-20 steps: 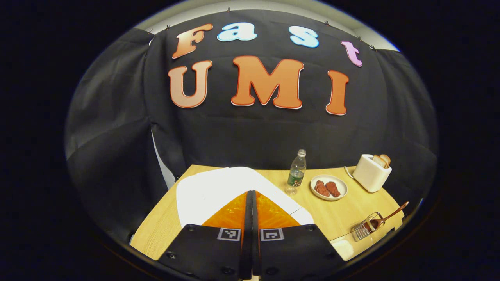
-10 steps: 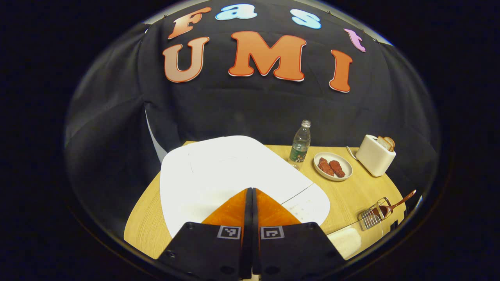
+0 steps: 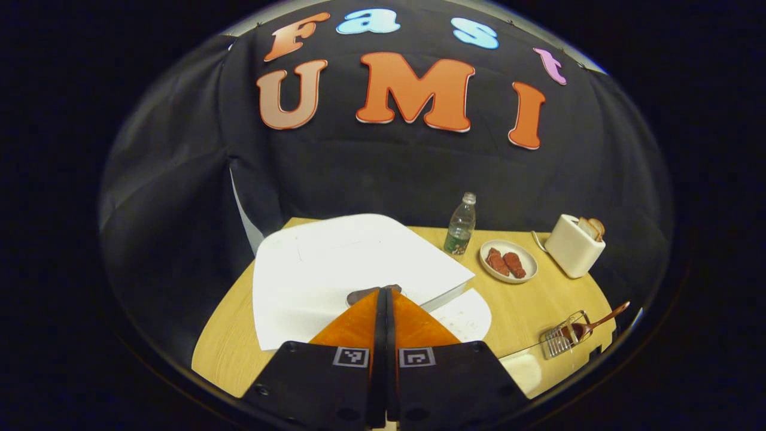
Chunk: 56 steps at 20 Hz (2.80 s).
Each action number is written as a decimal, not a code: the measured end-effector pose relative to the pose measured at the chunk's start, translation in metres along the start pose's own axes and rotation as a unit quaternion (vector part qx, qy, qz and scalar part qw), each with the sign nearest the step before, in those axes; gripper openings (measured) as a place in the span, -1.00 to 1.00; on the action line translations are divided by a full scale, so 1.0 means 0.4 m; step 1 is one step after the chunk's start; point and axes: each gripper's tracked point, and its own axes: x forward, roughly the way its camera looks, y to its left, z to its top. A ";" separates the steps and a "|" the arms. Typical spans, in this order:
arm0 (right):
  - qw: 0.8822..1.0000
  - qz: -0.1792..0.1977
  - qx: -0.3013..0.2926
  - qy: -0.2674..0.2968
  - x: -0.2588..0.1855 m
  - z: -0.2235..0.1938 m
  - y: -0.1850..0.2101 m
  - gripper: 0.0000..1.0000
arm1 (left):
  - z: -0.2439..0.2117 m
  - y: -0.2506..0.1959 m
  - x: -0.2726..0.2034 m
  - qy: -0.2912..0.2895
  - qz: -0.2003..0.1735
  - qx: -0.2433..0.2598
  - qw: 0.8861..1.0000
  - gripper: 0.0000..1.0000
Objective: Close the left gripper, press the button to open the rice cooker; take a wooden spoon from the chopstick holder with the right hand, scoop a spoonful of rice and pour it into the rice cooker, then put the wooden spoon back into the chopstick holder.
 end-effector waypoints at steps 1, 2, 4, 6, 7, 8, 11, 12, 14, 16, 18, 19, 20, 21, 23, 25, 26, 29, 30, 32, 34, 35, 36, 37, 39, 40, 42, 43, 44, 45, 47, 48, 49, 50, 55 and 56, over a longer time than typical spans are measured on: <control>1.000 0.003 0.006 0.000 0.000 -0.002 0.004 0.86 | 0.041 0.006 -0.023 -0.015 0.002 0.001 1.000 -0.91; 1.000 0.005 0.012 0.001 0.001 -0.007 0.007 0.86 | 0.077 0.005 -0.046 -0.028 0.000 -0.006 1.000 -0.91; 1.000 0.012 0.025 0.002 0.005 -0.017 0.017 0.94 | 0.133 0.006 -0.093 -0.048 -0.006 -0.027 0.998 -0.92; 0.999 0.023 0.040 0.002 0.010 -0.028 0.031 0.86 | 0.176 0.020 -0.135 -0.067 -0.002 -0.038 0.997 -0.90; 0.998 0.030 0.047 -0.001 0.013 -0.030 0.043 0.86 | 0.191 0.028 -0.157 -0.072 0.001 -0.041 0.997 -0.92; 0.998 0.035 0.054 -0.001 0.018 -0.039 0.051 0.86 | 0.201 0.031 -0.180 -0.078 0.003 -0.046 0.996 -0.91; 0.995 0.053 0.083 0.013 0.035 -0.075 0.077 0.86 | 0.236 0.050 -0.230 -0.097 0.008 -0.058 0.994 -0.92; 0.993 0.059 0.095 0.020 0.045 -0.092 0.085 0.86 | 0.244 0.064 -0.245 -0.103 0.015 -0.058 0.993 -0.91; 0.989 0.068 0.123 0.039 0.062 -0.133 0.096 0.86 | 0.257 0.093 -0.276 -0.115 0.034 -0.058 0.991 -0.91; 0.983 0.077 0.154 0.062 0.079 -0.179 0.111 0.86 | 0.262 0.125 -0.301 -0.124 0.057 -0.056 0.989 -0.90; 0.977 0.083 0.179 0.083 0.096 -0.224 0.128 0.86 | 0.271 0.155 -0.325 -0.131 0.076 -0.055 0.987 -0.89; 0.974 0.084 0.187 0.094 0.103 -0.245 0.133 0.89 | 0.276 0.160 -0.340 -0.138 0.078 -0.061 0.986 -0.87; 0.972 0.086 0.194 0.103 0.109 -0.270 0.140 0.89 | 0.284 0.173 -0.354 -0.143 0.084 -0.066 0.984 -0.80; 0.969 0.088 0.201 0.114 0.115 -0.289 0.148 0.89 | 0.282 0.193 -0.372 -0.149 0.094 -0.069 0.982 -0.81; 0.963 0.095 0.214 0.132 0.124 -0.330 0.169 0.89 | 0.279 0.213 -0.393 -0.153 0.107 -0.068 0.980 -0.51; 0.957 0.102 0.224 0.153 0.132 -0.371 0.190 0.89 | 0.272 0.248 -0.422 -0.153 0.131 -0.064 0.977 -0.39; 0.954 0.102 0.229 0.162 0.138 -0.389 0.198 0.89 | 0.272 0.252 -0.436 -0.154 0.135 -0.067 0.977 -0.39; 0.944 0.105 0.254 0.184 0.158 -0.434 0.222 0.78 | 0.267 0.277 -0.473 -0.158 0.144 -0.075 0.974 -0.30; 0.940 0.105 0.263 0.190 0.162 -0.444 0.229 0.74 | 0.267 0.286 -0.484 -0.158 0.145 -0.075 0.974 -0.16; 0.933 0.105 0.277 0.204 0.174 -0.474 0.246 0.51 | 0.267 0.313 -0.509 -0.163 0.162 -0.071 0.971 0.42; 0.928 0.106 0.289 0.212 0.188 -0.489 0.262 0.44 | 0.269 0.329 -0.534 -0.170 0.172 -0.069 0.968 0.66; 0.926 0.105 0.293 0.213 0.193 -0.494 0.265 0.39 | 0.266 0.341 -0.545 -0.170 0.181 -0.067 0.966 0.83; 0.925 0.104 0.299 0.211 0.196 -0.493 0.266 0.35 | 0.266 0.350 -0.552 -0.170 0.191 -0.061 0.965 1.00; 0.925 0.102 0.304 0.205 0.204 -0.483 0.265 0.24 | 0.260 0.364 -0.567 -0.168 0.202 -0.055 0.963 1.00; 0.924 0.101 0.304 0.207 0.212 -0.491 0.267 0.12 | 0.259 0.377 -0.580 -0.169 0.214 -0.051 0.961 0.99; 0.921 0.105 0.312 0.209 0.208 -0.485 0.279 -0.19 | 0.259 0.382 -0.586 -0.170 0.216 -0.053 0.960 1.00; 0.913 0.106 0.334 0.211 0.212 -0.466 0.290 -0.34 | 0.246 0.391 -0.586 -0.168 0.217 -0.058 0.960 1.00; 0.911 0.111 0.337 0.211 0.210 -0.464 0.308 -0.46 | 0.239 0.397 -0.585 -0.165 0.219 -0.060 0.960 1.00; 0.915 0.110 0.328 0.209 0.211 -0.458 0.321 -0.52 | 0.233 0.402 -0.586 -0.164 0.219 -0.062 0.960 1.00; 0.920 0.113 0.313 0.208 0.210 -0.456 0.332 -0.62 | 0.230 0.406 -0.586 -0.162 0.219 -0.065 0.960 1.00; 0.928 0.122 0.287 0.204 0.199 -0.432 0.341 -0.70 | 0.227 0.420 -0.585 -0.163 0.219 -0.065 0.960 1.00; 0.931 0.125 0.280 0.200 0.197 -0.413 0.346 -0.72 | 0.231 0.428 -0.585 -0.164 0.218 -0.064 0.960 1.00; 0.934 0.125 0.273 0.195 0.190 -0.392 0.351 -0.72 | 0.233 0.438 -0.583 -0.165 0.217 -0.063 0.960 0.99; 0.937 0.125 0.265 0.189 0.185 -0.368 0.352 -0.72 | 0.237 0.445 -0.581 -0.167 0.214 -0.063 0.960 1.00; 0.958 0.139 0.214 0.133 0.114 -0.205 0.371 -0.72 | 0.245 0.482 -0.557 -0.172 0.196 -0.056 0.964 1.00; 0.959 0.147 0.208 0.124 0.094 -0.178 0.384 -0.72 | 0.245 0.488 -0.549 -0.171 0.189 -0.056 0.965 0.99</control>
